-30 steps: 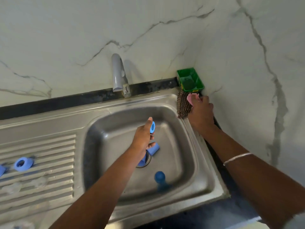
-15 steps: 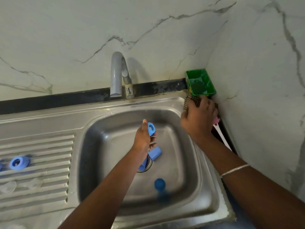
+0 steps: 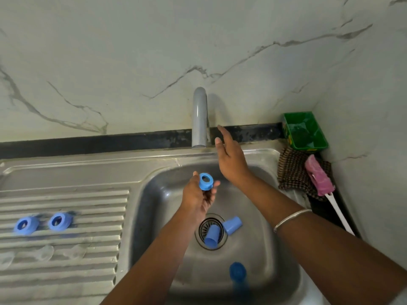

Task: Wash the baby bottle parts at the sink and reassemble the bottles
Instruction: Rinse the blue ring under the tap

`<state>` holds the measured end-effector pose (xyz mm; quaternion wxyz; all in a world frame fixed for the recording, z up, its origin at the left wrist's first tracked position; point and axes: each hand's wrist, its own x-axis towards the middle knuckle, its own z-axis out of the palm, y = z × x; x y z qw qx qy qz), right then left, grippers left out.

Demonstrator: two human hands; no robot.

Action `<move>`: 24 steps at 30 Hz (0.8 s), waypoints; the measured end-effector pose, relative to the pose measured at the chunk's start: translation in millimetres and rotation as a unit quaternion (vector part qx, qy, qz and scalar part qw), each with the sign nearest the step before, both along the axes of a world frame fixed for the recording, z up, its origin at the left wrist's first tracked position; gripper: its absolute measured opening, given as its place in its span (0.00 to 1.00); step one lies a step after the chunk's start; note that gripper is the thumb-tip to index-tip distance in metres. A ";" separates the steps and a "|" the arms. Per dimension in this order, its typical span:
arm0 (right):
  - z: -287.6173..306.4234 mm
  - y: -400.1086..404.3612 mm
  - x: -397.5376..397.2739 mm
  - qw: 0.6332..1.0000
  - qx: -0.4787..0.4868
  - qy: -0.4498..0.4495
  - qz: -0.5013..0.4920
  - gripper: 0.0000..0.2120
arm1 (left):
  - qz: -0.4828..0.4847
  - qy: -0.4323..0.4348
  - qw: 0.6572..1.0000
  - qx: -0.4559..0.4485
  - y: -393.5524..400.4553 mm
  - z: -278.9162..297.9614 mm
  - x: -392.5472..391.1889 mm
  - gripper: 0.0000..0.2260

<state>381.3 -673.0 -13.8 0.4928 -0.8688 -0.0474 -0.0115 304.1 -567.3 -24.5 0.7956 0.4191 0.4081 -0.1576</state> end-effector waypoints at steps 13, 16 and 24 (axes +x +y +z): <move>4.9 27.2 33.4 0.990 -0.003 0.125 0.071 0.09 | -0.001 -0.005 0.993 -0.115 13.6 18.1 15.6 0.18; 5.4 32.5 33.6 0.992 -0.009 0.111 0.058 0.16 | -0.003 0.000 0.995 -0.100 12.0 20.4 16.9 0.17; 6.4 37.1 31.0 0.994 0.002 0.098 0.055 0.16 | 0.003 -0.009 0.997 -0.077 11.9 29.0 20.0 0.16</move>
